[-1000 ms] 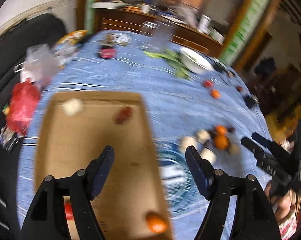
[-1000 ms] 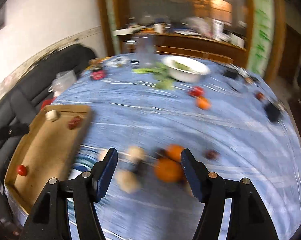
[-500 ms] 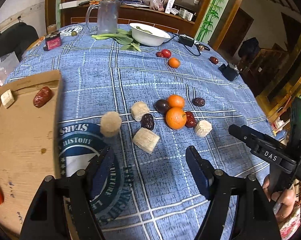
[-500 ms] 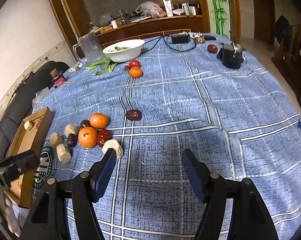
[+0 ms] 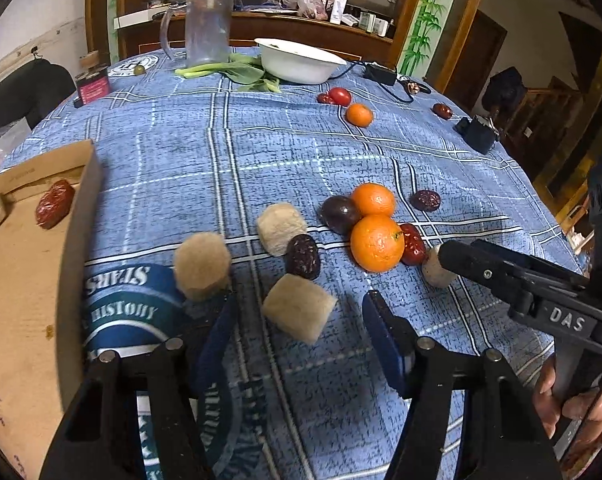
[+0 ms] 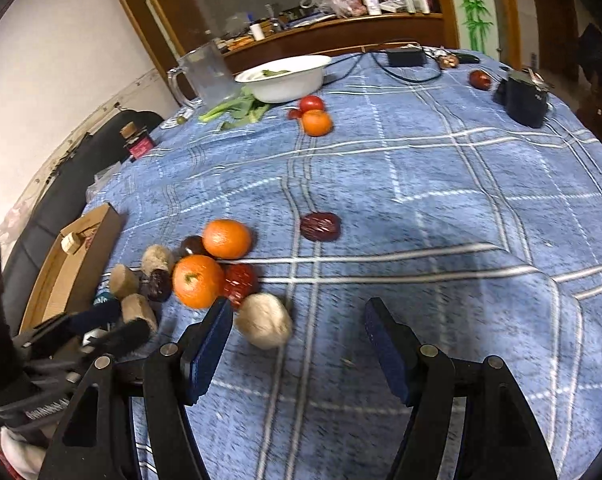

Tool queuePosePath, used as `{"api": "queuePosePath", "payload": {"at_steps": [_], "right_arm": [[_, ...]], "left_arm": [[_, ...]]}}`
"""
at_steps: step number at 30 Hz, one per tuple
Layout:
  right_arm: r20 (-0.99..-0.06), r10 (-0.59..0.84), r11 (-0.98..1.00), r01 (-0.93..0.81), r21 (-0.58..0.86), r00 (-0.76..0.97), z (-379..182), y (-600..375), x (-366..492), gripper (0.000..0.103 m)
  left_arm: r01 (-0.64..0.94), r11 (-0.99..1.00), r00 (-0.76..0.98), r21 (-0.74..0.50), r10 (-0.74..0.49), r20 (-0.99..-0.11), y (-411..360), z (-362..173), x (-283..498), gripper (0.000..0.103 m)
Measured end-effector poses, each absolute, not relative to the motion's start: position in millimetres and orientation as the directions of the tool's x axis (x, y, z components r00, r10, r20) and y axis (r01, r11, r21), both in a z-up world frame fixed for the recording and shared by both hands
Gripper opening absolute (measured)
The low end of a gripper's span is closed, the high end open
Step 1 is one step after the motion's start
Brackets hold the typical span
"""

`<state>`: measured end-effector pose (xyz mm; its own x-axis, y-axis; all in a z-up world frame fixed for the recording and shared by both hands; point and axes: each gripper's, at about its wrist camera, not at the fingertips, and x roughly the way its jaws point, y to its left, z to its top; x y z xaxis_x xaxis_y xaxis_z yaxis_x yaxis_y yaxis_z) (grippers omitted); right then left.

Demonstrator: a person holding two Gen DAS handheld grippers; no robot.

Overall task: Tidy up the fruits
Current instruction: 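Grasp another beige cork block with the left tool while the right grasps a white ball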

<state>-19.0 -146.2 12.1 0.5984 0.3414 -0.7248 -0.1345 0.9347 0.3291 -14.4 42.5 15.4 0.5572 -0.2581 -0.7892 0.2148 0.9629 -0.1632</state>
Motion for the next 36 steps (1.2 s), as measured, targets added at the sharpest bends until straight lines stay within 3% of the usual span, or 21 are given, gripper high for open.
{"api": "queuePosePath", "payload": {"at_steps": [6,8,11,13,19,20,24,36], "right_arm": [[-0.714,0.341,0.939,-0.188,0.288,0.611,13.8,-133.4,-22.8,0.071],[-0.721,0.328,0.945,-0.195,0.264,0.611,13.2,-128.4,-23.2,0.058],[-0.729,0.32,0.947,-0.21,0.242,0.605,12.1,-123.1,-23.5,0.054],[-0.732,0.319,0.948,-0.211,0.24,0.602,11.2,-123.0,-23.0,0.054],[-0.744,0.311,0.95,-0.208,0.231,0.592,8.7,-121.6,-21.4,0.052],[-0.746,0.303,0.953,-0.204,0.225,0.593,8.5,-121.2,-21.2,0.045],[-0.749,0.293,0.956,-0.209,0.208,0.594,8.8,-118.0,-21.6,0.032],[-0.739,0.207,0.974,-0.207,0.093,0.641,40.7,-101.3,-61.8,0.032]], "left_arm": [[0.221,0.961,0.578,-0.166,-0.266,-0.771,41.8,10.8,-10.3,0.064],[0.218,0.956,0.58,-0.196,-0.289,-0.762,47.0,10.9,-10.3,0.062],[0.192,0.962,0.591,-0.194,-0.271,-0.759,51.1,11.2,-10.5,0.042],[0.216,0.958,0.588,-0.189,-0.282,-0.758,47.1,11.4,-11.6,0.036],[0.217,0.962,0.592,-0.168,-0.266,-0.76,44.1,11.2,-12.6,0.036],[0.218,0.963,0.592,-0.16,-0.26,-0.763,43.0,11.0,-12.5,0.036],[0.224,0.97,0.595,-0.092,-0.211,-0.776,34.4,10.9,-13.8,0.035],[0.226,0.951,0.611,-0.212,-0.307,-0.729,72.6,40.4,-65.6,0.035]]}}
